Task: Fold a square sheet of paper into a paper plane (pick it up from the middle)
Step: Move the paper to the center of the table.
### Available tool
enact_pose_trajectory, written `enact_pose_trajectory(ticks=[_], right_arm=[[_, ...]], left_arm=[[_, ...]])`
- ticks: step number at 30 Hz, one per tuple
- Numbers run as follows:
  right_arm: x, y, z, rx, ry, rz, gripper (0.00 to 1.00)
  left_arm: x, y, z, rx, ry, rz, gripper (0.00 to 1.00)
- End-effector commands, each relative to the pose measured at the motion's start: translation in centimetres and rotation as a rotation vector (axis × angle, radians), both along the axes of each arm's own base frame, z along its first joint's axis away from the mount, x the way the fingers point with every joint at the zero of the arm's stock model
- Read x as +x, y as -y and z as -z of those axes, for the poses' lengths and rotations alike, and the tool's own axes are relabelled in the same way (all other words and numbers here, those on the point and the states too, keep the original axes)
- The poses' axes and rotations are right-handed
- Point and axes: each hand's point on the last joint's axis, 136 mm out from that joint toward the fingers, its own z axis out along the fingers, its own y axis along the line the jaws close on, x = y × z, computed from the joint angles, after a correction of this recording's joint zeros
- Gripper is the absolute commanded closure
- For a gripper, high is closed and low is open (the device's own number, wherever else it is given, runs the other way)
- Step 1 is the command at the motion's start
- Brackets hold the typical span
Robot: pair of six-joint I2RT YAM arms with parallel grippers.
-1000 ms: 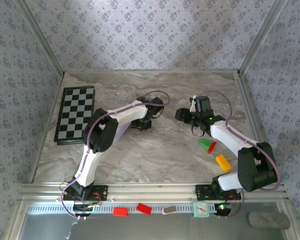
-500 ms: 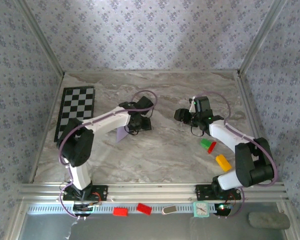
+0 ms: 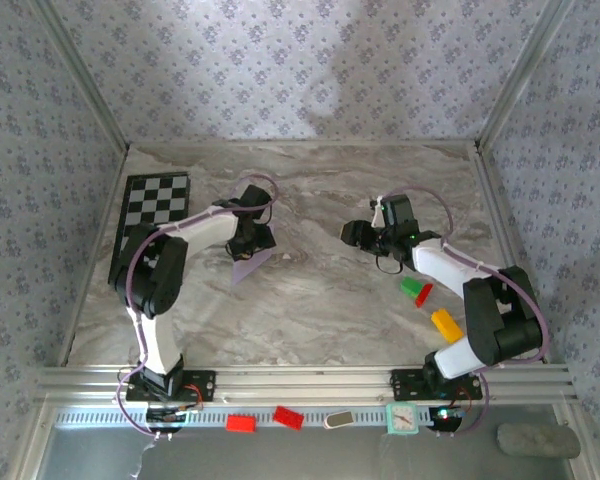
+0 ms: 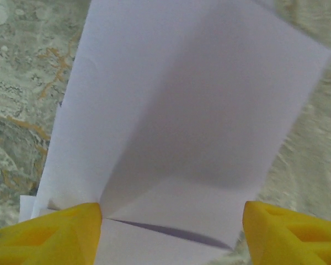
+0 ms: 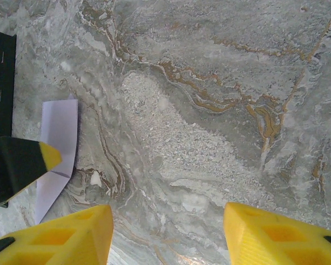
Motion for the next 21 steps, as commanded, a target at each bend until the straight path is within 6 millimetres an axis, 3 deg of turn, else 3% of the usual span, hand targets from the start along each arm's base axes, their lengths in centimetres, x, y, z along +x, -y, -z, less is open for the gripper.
enact_pose_trajectory(ticks=[1,5,12,18,21], right_arm=[[0.0,-0.5,-0.2,0.016,-0.009,-0.006,0.43],[0.0,-0.7,-0.1,0.026,-0.019,-0.006,0.43],[-1.0,-2.2,0.5,0.077,-0.078,-0.006,0.44],[-2.8,-4.3,2.2,0.12,-0.201,0.002,0.48],[-4.0,-4.9,3.7,0.113,-0.285,0.041,0.51]], left_arm=[[0.1,0.7,0.9,-0.022,-0.019,0.031,0.32],[-0.6,1.6,1.9,-0.063,-0.045,0.072,0.33],[-3.6,5.7,2.5,-0.142,-0.07,0.231,0.36],[-6.1,10.0,1.9,-0.228,-0.07,0.311,0.42],[-6.7,11.1,1.6,-0.261,-0.066,0.312,0.5]])
